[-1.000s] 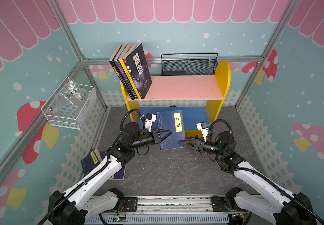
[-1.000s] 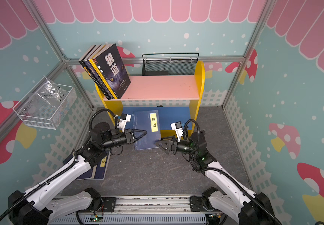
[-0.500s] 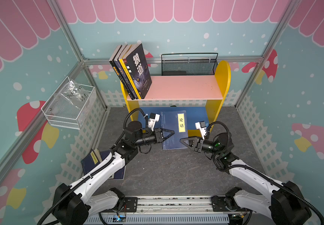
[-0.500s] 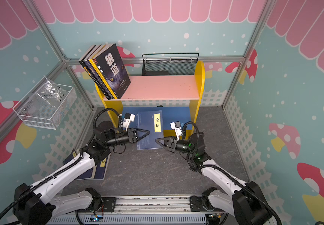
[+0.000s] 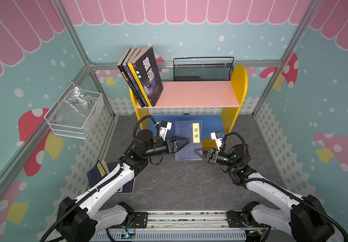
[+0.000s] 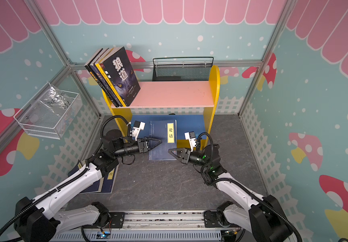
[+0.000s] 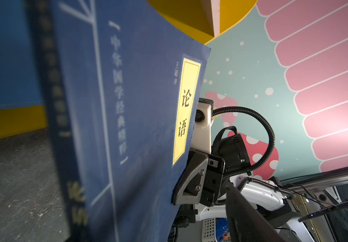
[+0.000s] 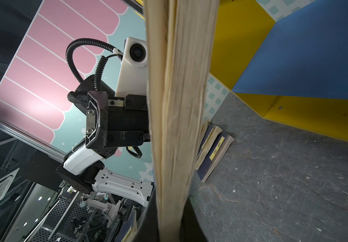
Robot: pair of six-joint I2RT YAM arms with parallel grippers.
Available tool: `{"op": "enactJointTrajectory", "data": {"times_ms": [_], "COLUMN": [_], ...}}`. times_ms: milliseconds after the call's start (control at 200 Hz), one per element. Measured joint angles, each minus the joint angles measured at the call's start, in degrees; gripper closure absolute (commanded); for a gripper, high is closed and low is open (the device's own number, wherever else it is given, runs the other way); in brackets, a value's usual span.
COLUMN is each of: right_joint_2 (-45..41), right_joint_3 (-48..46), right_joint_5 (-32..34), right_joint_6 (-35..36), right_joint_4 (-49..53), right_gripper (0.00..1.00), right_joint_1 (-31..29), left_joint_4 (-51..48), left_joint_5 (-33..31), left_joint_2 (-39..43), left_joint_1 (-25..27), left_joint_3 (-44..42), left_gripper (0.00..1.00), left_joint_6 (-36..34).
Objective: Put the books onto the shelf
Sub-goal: 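Carry the upright paperback toward the blue lower shelf with both grippers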
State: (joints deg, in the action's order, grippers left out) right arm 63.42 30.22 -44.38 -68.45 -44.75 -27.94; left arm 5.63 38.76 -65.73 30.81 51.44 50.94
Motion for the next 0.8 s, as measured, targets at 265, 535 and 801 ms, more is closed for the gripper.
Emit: {"op": "enactJointTrajectory", "data": {"times_ms": [265, 535, 801], "right_joint_2": [-0.7, -0.2, 0.1], "right_joint_3": [0.0, 0.1, 0.2], "right_joint_5": [0.3, -0.3, -0.5], "right_joint_6": [-0.6, -0.9, -0.9], "right_joint_4": [-0.1, -0.2, -0.2], "right_gripper": [0.95, 0.94, 0.93], "right_joint_1": [1.4, 1.4, 1.5], "left_joint_4": [-1.5, -1.4, -1.4], "left_joint_5": [-2.2, -2.3, -2.3], "left_joint_2": [4.1, 3.7, 3.2], "left_joint_1": [0.0, 0.0, 0.0], "left_joint_3": [-3.6, -3.9, -3.9], "left_gripper": [0.58, 0.75, 0.86], "left_joint_6": [0.3, 1.4, 1.6]}}
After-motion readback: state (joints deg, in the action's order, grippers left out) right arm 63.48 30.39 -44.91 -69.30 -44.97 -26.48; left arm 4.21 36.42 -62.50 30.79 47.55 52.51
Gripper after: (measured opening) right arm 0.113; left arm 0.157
